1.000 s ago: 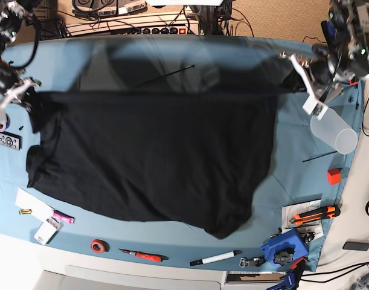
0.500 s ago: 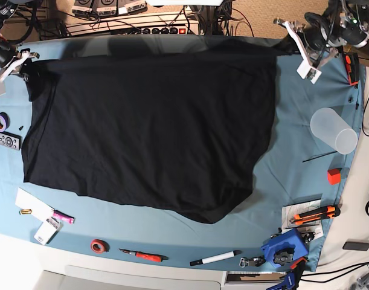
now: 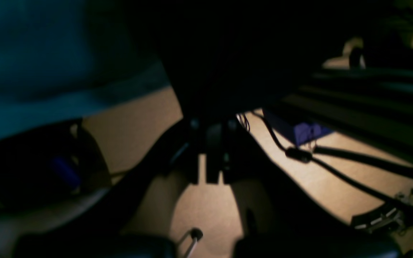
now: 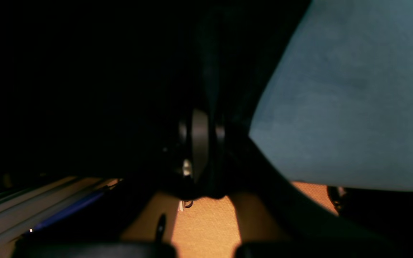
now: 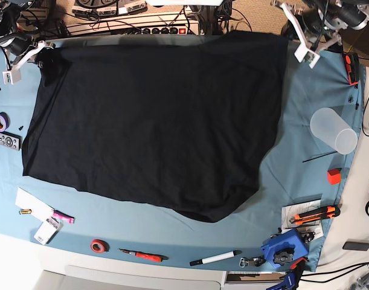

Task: Layout the t-shirt on the table in an organized manner, then fold the t-shirt properly
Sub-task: 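Release the t-shirt and move both grippers back over its edge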

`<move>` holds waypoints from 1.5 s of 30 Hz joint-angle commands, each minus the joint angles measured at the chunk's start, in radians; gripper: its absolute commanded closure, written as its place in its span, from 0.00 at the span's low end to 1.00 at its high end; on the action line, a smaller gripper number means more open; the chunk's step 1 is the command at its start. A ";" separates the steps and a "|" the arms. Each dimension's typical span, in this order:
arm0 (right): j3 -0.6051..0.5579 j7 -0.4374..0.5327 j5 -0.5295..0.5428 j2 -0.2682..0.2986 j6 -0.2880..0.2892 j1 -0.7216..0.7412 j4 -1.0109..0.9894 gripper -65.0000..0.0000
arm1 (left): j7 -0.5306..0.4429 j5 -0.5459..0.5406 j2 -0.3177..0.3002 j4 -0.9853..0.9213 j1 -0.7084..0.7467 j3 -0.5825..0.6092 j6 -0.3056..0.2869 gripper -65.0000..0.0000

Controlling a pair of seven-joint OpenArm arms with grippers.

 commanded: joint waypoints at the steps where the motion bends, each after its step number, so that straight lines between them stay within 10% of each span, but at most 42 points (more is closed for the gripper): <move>1: 0.014 0.017 -0.003 0.024 0.001 -0.003 0.014 1.00 | -0.001 0.017 -0.009 0.014 0.011 -0.008 0.001 1.00; 32: -0.072 0.135 -0.237 0.024 -0.003 0.107 0.011 1.00 | -0.197 -0.018 -0.009 -0.186 -0.417 -0.006 -0.117 1.00; 45: -0.268 0.330 -0.508 0.024 -0.152 0.212 0.011 1.00 | -0.301 0.214 -0.014 -0.343 -0.635 0.260 -0.132 1.00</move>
